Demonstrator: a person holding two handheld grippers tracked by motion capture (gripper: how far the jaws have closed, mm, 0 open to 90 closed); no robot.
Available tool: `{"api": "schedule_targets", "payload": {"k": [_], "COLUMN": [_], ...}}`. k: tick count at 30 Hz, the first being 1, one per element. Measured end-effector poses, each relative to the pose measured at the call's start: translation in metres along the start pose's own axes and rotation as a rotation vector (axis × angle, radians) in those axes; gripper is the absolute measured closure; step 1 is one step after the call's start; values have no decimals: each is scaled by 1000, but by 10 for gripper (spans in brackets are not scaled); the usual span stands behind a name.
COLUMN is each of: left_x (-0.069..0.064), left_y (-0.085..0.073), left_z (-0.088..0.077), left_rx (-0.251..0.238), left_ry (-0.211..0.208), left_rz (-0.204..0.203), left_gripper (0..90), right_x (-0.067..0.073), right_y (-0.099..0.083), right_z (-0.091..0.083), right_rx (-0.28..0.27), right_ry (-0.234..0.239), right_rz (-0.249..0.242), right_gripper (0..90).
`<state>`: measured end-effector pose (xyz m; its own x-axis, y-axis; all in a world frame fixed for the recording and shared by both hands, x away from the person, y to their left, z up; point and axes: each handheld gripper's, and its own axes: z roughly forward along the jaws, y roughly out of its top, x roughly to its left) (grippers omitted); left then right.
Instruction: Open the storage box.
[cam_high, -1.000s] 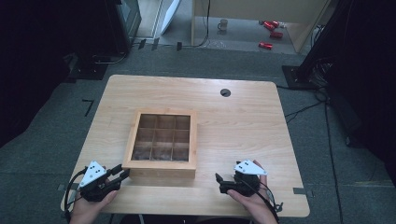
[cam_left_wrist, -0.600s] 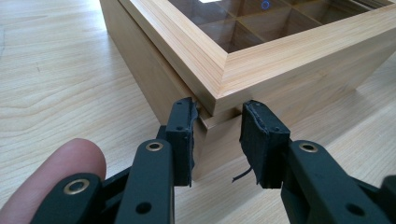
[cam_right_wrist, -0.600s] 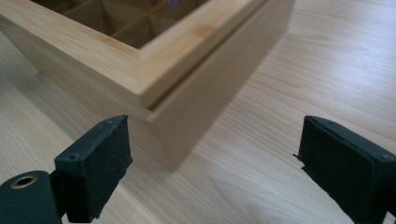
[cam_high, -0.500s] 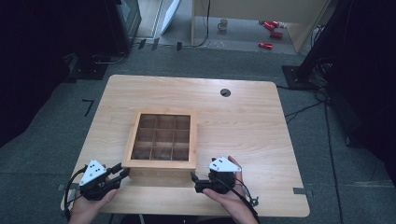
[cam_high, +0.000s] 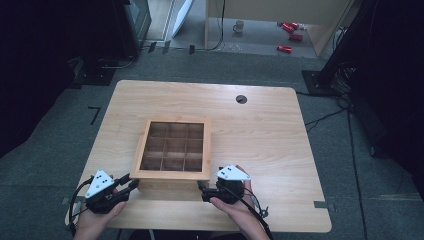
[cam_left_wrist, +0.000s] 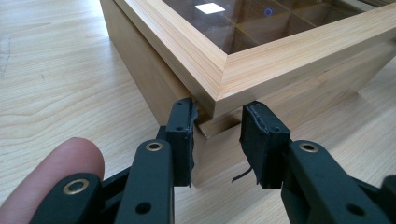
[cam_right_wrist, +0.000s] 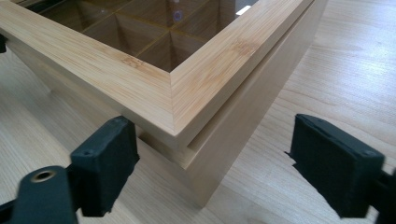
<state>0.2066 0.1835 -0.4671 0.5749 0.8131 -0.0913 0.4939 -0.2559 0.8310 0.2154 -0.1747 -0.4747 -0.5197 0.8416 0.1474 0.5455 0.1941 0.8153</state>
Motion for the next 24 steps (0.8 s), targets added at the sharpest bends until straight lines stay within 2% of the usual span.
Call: {"api": "schedule_targets", "payload": {"k": [4,13,18,24], "left_x": [1,2,2,3], "left_y": [0,0,0,0], "left_z": [0,1,1,0], "left_rx": [-2,-8,-8,-16], "left_ry": [-6,-15,-12,-22], "left_rz": [-10,-22,-18,-28], "left_gripper": [654,645,647,637], "right_x": [3,9,10,13], "right_y": [0,0,0,2], "right_z": [0,2,2,2], "right_rx": [-19,-40,-42,-46], "right_ry": [7,17,20,8], "right_rz": [-28,-34,-31,-55], "right_gripper": [213,270,273,284]}}
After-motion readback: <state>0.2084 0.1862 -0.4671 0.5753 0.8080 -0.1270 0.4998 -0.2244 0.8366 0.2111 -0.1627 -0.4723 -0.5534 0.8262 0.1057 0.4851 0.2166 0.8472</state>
